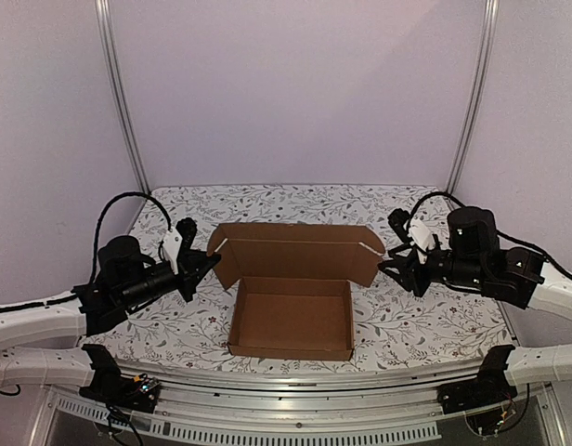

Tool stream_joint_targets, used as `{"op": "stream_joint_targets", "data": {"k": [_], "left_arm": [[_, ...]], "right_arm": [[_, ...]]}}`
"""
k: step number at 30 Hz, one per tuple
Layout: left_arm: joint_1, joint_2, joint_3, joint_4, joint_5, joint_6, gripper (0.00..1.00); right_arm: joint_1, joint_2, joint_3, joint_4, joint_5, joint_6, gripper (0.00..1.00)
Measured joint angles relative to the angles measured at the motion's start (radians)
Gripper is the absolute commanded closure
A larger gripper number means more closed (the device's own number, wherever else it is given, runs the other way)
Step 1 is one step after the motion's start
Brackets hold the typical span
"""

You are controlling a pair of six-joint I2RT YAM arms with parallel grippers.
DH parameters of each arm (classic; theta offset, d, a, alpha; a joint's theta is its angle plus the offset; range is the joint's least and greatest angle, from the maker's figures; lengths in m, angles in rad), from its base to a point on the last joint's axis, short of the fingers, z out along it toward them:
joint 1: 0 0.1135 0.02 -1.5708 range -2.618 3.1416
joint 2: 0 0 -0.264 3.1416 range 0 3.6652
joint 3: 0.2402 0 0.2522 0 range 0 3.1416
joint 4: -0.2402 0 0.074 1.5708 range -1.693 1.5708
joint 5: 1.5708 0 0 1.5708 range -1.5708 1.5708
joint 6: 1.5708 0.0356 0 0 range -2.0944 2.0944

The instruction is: Fold the paper box

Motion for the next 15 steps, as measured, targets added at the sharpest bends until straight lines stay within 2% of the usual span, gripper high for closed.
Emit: {"op": "stream_joint_targets", "data": {"k": [5, 7, 15], "left_arm": [[-0.001, 0.001, 0.001, 0.0, 0.0, 0.0, 1.0], [-0.001, 0.002, 0.002, -0.001, 0.0, 0.0, 1.0], [-0.002, 0.008, 0.009, -0.004, 0.0, 0.0, 1.0]], "right_arm": [[-0.013, 0.024, -0.008, 0.085, -0.109, -0.02, 0.67], [-0.013, 0.029, -0.011, 0.109, -0.143, -0.026, 0.71], [-0.013, 0.041, -0.02, 0.15, -0.156, -0.034, 0.76]]}}
